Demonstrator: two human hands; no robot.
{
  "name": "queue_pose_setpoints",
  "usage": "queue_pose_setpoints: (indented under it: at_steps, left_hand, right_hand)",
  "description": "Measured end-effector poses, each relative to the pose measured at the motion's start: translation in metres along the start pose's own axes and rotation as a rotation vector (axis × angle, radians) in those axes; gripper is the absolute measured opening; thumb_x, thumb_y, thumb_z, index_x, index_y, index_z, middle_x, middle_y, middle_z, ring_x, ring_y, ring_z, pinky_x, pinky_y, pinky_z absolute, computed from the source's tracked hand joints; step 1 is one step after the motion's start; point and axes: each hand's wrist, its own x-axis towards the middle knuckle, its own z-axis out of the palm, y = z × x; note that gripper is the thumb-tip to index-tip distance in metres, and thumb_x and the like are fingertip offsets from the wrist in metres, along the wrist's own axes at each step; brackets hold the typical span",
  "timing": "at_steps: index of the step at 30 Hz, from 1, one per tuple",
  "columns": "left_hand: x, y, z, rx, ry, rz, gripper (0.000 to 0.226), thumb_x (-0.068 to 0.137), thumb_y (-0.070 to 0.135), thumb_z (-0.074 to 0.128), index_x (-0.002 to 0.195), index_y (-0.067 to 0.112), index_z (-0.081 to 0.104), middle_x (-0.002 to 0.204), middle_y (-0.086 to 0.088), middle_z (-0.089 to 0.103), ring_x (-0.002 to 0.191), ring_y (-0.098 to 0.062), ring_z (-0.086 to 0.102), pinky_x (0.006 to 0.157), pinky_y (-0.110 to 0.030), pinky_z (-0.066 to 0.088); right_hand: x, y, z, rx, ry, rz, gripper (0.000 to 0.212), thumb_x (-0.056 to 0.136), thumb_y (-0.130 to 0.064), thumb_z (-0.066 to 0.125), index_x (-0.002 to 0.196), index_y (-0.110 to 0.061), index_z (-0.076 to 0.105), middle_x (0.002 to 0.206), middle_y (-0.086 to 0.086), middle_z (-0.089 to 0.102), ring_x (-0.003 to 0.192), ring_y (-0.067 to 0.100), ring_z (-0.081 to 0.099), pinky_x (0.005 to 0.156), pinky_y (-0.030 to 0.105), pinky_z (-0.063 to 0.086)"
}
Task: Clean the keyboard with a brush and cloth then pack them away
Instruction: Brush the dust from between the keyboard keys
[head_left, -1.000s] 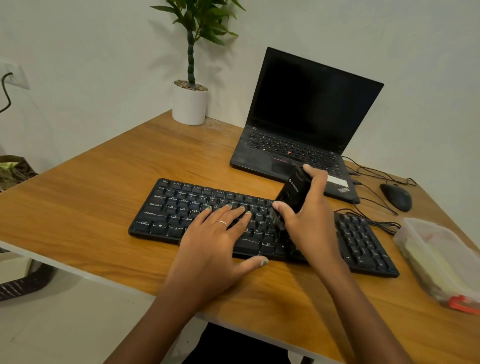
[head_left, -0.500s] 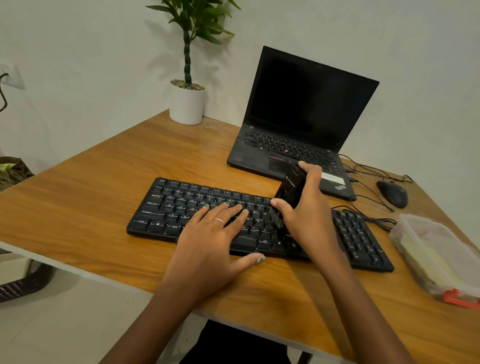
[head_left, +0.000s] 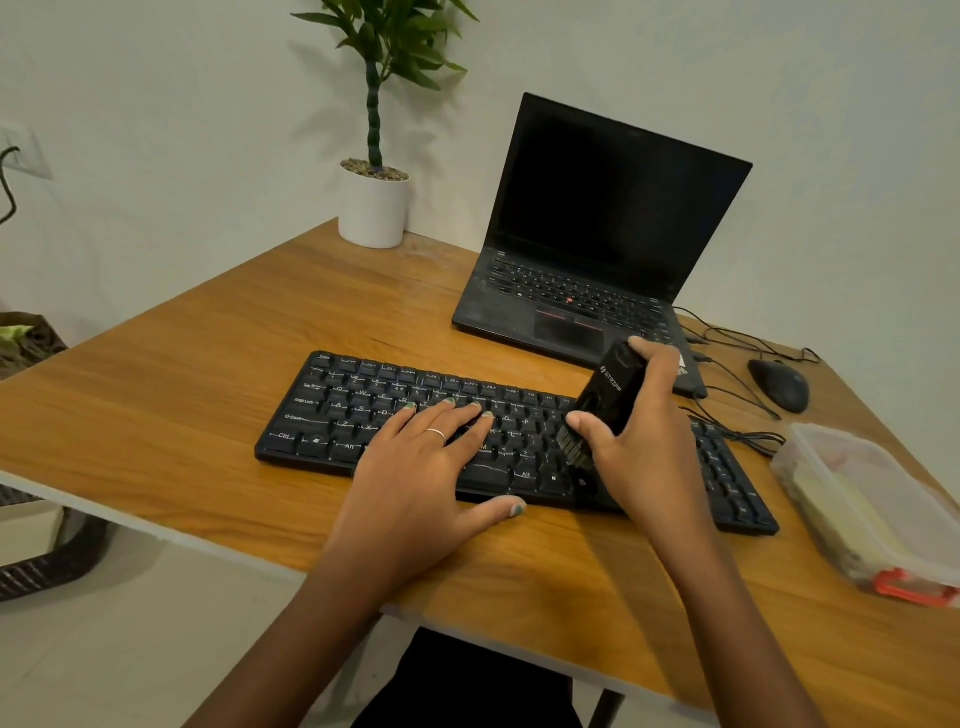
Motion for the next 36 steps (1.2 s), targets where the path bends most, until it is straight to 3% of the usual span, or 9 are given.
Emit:
queue_pose_setpoints:
  at_steps: [6,12,16,18,23,28,31,33,36]
  left_hand:
    - [0.0,0.0,0.002,-0.003,-0.003,-0.005,0.098,0.073,0.086,0.011,0.151,0.029,0.029,0.156,0.009,0.03,0.145,-0.011,0.021,0.118,-0.034,0.009]
    - [-0.001,0.0,0.001,0.004,-0.001,0.0,0.099,0.073,0.086,0.009,0.152,0.03,0.026,0.157,0.011,0.027,0.146,-0.011,0.019,0.116,-0.03,0.003]
    - [0.0,0.0,0.001,0.005,-0.003,0.002,0.098,0.072,0.086,0.009,0.152,0.031,0.025,0.157,0.011,0.026,0.146,-0.01,0.019,0.116,-0.03,0.003]
    - [0.0,0.0,0.001,0.016,-0.007,0.006,0.099,0.072,0.086,0.007,0.153,0.031,0.023,0.158,0.011,0.025,0.146,-0.009,0.017,0.117,-0.03,0.004]
    - [-0.001,0.001,0.0,0.007,0.005,0.002,0.097,0.074,0.085,0.012,0.151,0.029,0.031,0.155,0.009,0.032,0.144,-0.012,0.024,0.116,-0.03,0.006]
    - [-0.001,0.001,-0.001,0.011,0.001,0.0,0.099,0.072,0.085,0.008,0.152,0.03,0.026,0.157,0.011,0.027,0.145,-0.01,0.019,0.116,-0.03,0.003]
    - [0.0,0.002,-0.001,0.015,-0.003,0.001,0.1,0.071,0.085,0.006,0.153,0.03,0.023,0.158,0.011,0.025,0.146,-0.01,0.017,0.115,-0.028,-0.001]
    - [0.0,0.002,-0.001,0.02,-0.003,0.001,0.101,0.069,0.085,0.003,0.154,0.031,0.02,0.159,0.012,0.021,0.147,-0.009,0.013,0.114,-0.027,-0.004]
    - [0.0,0.002,-0.001,0.027,-0.005,0.002,0.101,0.069,0.085,0.001,0.154,0.033,0.016,0.159,0.014,0.019,0.147,-0.008,0.011,0.116,-0.028,-0.002]
  right_hand:
    - [-0.008,0.002,-0.004,0.006,-0.171,-0.036,0.075,0.082,-0.021,0.07,0.134,-0.031,0.018,0.085,-0.02,0.04,0.07,-0.003,0.047,0.059,0.016,0.045]
    - [-0.004,0.01,-0.014,-0.101,0.019,0.037,0.075,0.083,-0.019,0.068,0.139,-0.024,0.018,0.122,0.007,0.053,0.099,0.019,0.057,0.074,0.028,0.048]
    - [-0.02,0.006,-0.011,0.043,-0.142,-0.001,0.073,0.08,-0.021,0.07,0.133,-0.031,0.021,0.094,-0.02,0.044,0.073,-0.005,0.047,0.059,0.014,0.041]
    - [-0.021,0.01,-0.011,0.007,-0.124,-0.006,0.073,0.081,-0.021,0.07,0.134,-0.031,0.021,0.09,-0.02,0.041,0.071,-0.007,0.044,0.057,0.013,0.04]
    - [-0.012,0.018,-0.018,-0.046,0.093,0.063,0.074,0.083,-0.017,0.068,0.139,-0.025,0.02,0.121,0.006,0.053,0.097,0.017,0.057,0.072,0.028,0.05]
    - [-0.019,0.015,-0.015,0.036,-0.123,0.003,0.072,0.08,-0.019,0.07,0.132,-0.032,0.022,0.093,-0.02,0.042,0.071,-0.004,0.05,0.056,0.014,0.043]
    - [-0.013,0.019,-0.02,-0.057,-0.042,0.033,0.073,0.082,-0.019,0.069,0.136,-0.028,0.021,0.105,-0.007,0.048,0.076,0.004,0.052,0.061,0.019,0.045]
    - [-0.009,0.022,-0.023,-0.124,0.074,0.068,0.074,0.083,-0.017,0.068,0.139,-0.024,0.02,0.119,0.006,0.055,0.096,0.021,0.058,0.072,0.033,0.052]
    - [-0.012,0.017,-0.019,-0.109,0.064,0.029,0.074,0.082,-0.017,0.069,0.138,-0.025,0.02,0.121,0.006,0.054,0.099,0.021,0.057,0.074,0.035,0.052]
